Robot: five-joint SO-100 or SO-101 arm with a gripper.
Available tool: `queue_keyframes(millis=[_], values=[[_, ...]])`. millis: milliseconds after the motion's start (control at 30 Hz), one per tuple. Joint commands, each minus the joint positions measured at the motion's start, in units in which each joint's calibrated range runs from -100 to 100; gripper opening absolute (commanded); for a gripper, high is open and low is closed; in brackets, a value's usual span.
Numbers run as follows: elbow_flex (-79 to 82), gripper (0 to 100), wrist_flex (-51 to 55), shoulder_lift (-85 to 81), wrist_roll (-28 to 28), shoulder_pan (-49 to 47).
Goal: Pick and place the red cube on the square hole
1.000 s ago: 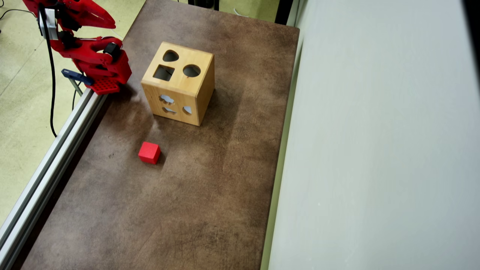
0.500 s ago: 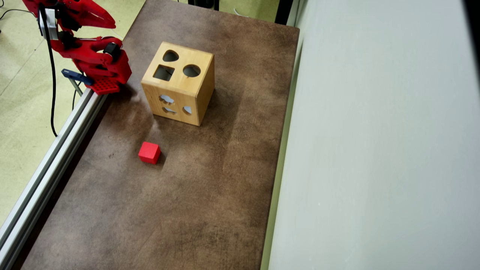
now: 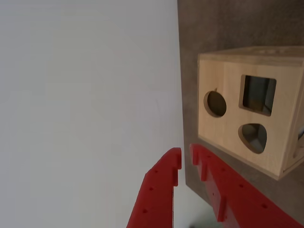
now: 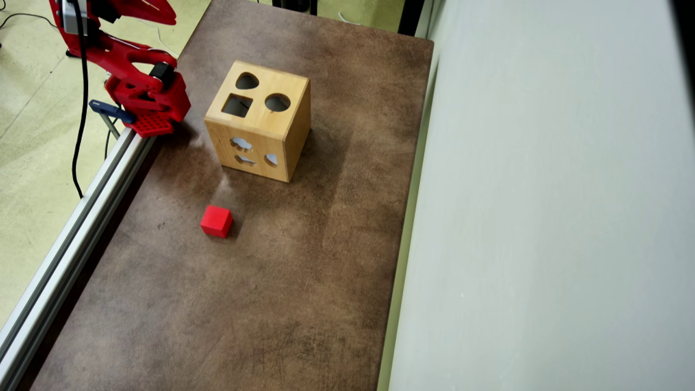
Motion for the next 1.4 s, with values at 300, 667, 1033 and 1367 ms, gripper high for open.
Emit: queue_keyframes(millis=[300, 667, 1033, 1367], values=[[-1.05, 5, -0.15, 16.23, 0.49, 16.54], [-1.05, 5, -0.72, 27.61, 0.49, 23.83], [-1.05, 5, -0.72, 34.91, 2.25, 25.61], [-0.97, 5, -0.88, 41.11, 9.82, 27.09]])
